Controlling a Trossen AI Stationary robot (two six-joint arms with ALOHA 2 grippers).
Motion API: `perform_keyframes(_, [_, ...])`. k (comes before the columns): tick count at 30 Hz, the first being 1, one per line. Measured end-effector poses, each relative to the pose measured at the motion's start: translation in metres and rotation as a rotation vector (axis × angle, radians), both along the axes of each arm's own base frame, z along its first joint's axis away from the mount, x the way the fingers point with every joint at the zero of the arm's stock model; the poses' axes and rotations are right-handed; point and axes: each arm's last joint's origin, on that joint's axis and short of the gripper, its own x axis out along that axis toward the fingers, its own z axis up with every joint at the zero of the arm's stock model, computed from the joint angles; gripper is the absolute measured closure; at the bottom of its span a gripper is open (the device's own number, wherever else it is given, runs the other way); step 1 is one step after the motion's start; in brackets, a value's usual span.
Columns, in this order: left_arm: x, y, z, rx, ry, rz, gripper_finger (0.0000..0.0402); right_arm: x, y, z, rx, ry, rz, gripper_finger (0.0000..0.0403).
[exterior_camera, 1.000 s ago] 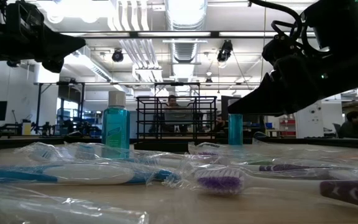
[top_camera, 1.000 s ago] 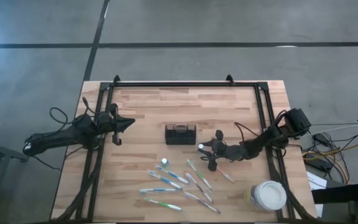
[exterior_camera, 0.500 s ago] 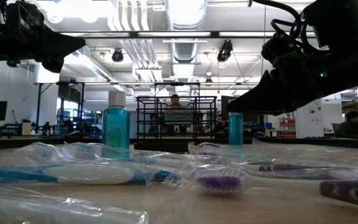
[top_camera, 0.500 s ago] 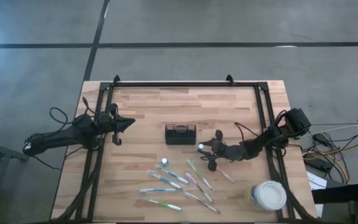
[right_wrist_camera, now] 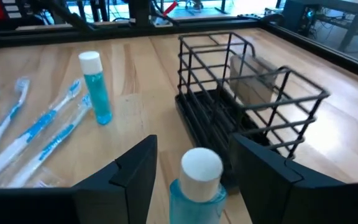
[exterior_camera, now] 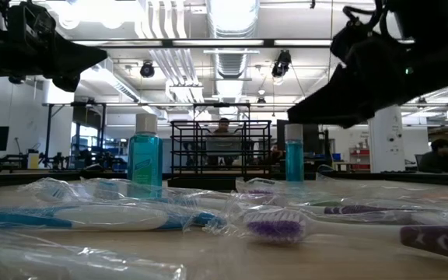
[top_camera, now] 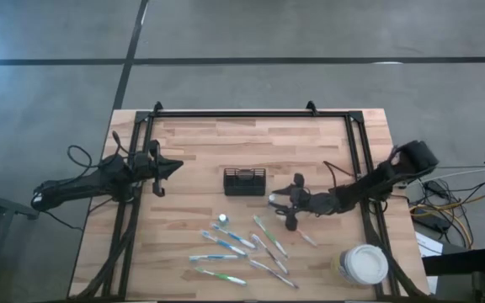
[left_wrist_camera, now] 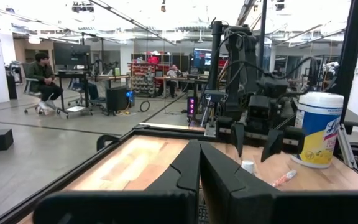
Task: Pick & Place toothbrushing station
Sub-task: Put the right blue mouthwash into the black mesh organizer
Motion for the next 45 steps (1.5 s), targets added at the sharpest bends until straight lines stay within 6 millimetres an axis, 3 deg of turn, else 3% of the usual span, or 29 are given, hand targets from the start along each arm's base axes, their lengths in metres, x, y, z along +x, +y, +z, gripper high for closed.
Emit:
perform_keyframes(5, [0.0,0.0,0.0,0.0,0.0,0.0,0.039,0.0,0.001,0.038,-0.006,0.11,0.029,0.0206])
perform_keyframes(10, [0.0,0.0,0.0,0.0,0.0,0.0,0.039,0.006,0.001,0.1,0.038,0.337,0.01,0.0206])
perform_keyframes(15, [0.0,0.0,0.0,0.0,0.0,0.0,0.039,0.02,-0.005,0.163,0.192,0.509,-0.004,0.0206])
perform_keyframes(20, [0.0,0.0,0.0,0.0,0.0,0.0,0.039,0.041,-0.015,0.192,0.265,0.755,-0.064,0.0206])
perform_keyframes(24, [0.0,0.0,0.0,0.0,0.001,0.0,0.039,0.065,-0.02,0.193,0.245,0.94,-0.082,0.0206])
perform_keyframes(31, [0.0,0.0,-0.001,-0.002,0.008,0.0,0.039,0.103,-0.018,0.17,0.15,1.065,0.105,0.0206])
perform_keyframes(45, [0.0,0.0,-0.002,0.002,0.018,0.001,0.039,0.112,-0.032,0.147,0.244,1.054,0.087,0.0206])
